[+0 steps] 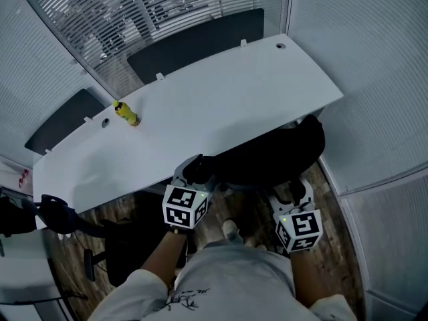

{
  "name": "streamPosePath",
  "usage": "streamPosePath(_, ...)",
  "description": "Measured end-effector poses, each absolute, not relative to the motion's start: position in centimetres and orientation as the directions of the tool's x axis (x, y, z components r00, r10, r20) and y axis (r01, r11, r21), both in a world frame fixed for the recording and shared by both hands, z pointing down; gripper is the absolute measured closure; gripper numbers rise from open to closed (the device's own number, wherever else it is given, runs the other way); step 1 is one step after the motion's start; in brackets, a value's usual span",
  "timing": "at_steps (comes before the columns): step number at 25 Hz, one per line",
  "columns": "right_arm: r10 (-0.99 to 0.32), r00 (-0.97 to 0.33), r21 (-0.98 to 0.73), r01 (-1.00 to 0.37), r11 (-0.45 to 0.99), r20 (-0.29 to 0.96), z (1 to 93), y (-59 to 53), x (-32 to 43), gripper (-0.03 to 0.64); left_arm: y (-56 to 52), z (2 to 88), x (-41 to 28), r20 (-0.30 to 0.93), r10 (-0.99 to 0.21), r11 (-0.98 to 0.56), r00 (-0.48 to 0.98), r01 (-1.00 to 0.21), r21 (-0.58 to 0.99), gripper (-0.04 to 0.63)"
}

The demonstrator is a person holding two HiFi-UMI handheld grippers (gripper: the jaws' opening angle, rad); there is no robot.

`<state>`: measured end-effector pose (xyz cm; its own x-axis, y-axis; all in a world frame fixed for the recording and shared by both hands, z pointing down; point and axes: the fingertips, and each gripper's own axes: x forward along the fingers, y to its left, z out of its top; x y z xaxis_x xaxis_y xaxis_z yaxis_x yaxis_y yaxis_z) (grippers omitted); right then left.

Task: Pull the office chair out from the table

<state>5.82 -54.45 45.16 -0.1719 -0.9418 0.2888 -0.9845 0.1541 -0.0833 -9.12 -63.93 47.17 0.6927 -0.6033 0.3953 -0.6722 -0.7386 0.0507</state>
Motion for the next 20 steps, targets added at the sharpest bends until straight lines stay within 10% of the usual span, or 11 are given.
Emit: streamPosePath(20, -0.95, -0.131, -0.071, -0.991, 0.115, 0.282, 45.6, -51.2, 6.7, 0.351, -60.7, 47.5, -8.5, 0.41, -0.604, -0.73, 0.684, -0.681, 0.061, 0.345)
